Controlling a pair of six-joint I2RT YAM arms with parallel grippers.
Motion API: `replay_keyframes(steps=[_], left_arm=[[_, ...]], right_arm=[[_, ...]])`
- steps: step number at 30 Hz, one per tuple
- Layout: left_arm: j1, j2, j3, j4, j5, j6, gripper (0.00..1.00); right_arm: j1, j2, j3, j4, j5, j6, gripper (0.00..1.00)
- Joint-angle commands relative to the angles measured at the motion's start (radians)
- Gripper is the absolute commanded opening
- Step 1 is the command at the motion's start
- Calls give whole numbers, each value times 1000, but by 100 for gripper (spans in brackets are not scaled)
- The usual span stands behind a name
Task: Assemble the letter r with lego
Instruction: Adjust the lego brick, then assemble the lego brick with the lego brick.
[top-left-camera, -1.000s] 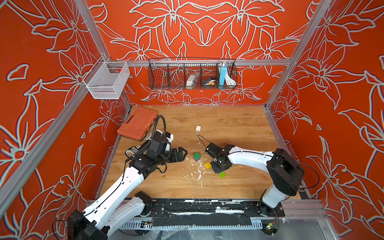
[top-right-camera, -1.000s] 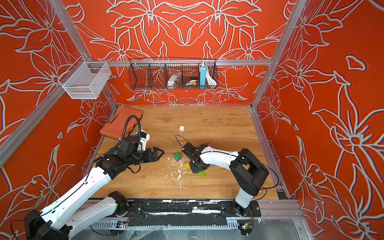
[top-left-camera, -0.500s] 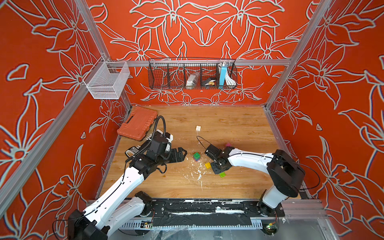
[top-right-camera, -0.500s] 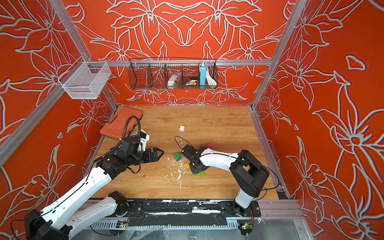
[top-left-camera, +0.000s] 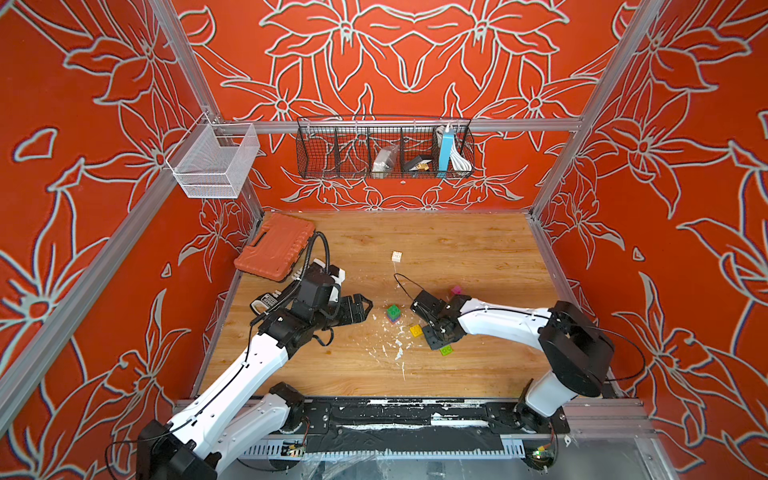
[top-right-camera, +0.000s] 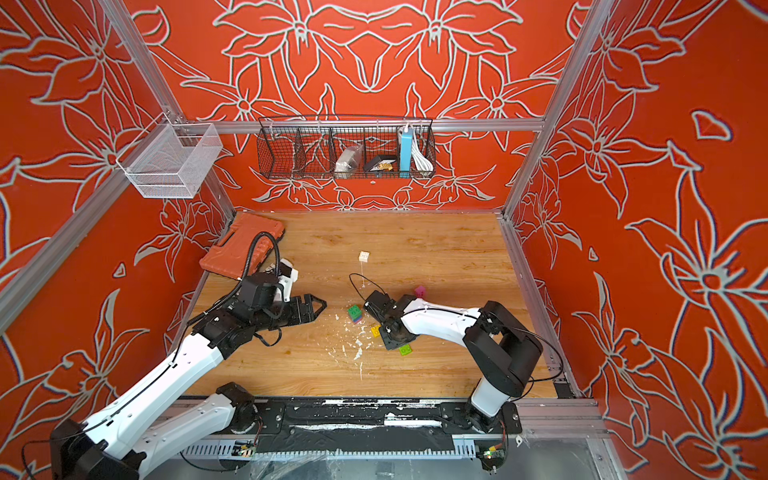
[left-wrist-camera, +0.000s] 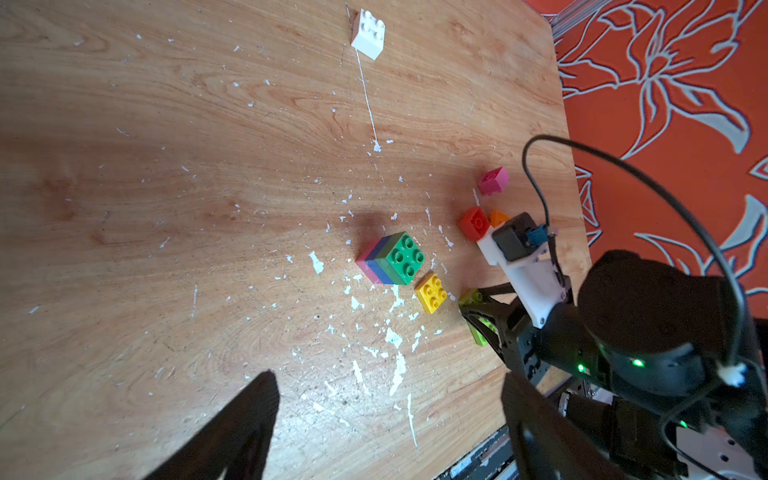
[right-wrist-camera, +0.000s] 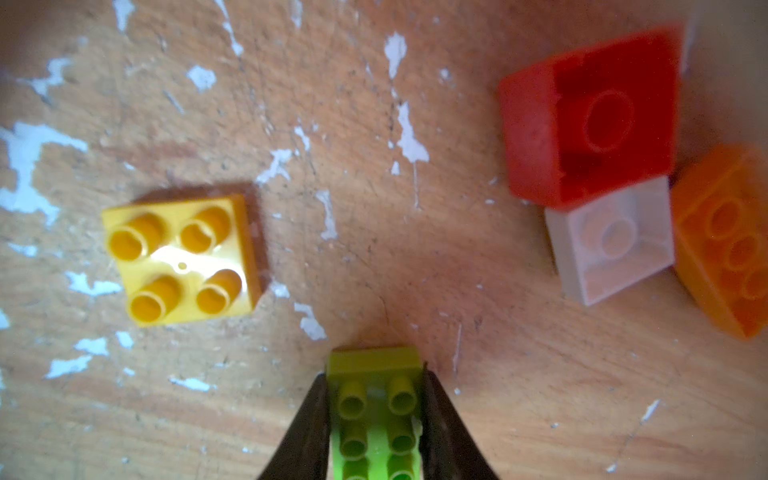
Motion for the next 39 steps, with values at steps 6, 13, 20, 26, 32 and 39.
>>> replay_keyframes(steps=[6, 13, 20, 26, 32, 39], left_arm=[[100, 63, -161, 277, 223, -184, 74], [137, 104, -208, 329, 246, -199, 75], [167, 118, -219, 331, 269, -189, 76], [168, 131, -215, 326, 274, -175, 78], [170, 131, -211, 319, 274, -163, 78], [170, 128, -210, 313, 274, -157, 78]], right_arm=[[6, -40, 143, -122, -67, 56, 0], [22, 34, 236, -156, -86, 57, 0], [20, 132, 301, -173, -157, 77, 0], [17, 177, 326, -186, -157, 90, 0], [9, 213, 336, -183, -169, 94, 0], [-3, 243, 340, -175, -171, 96, 0]])
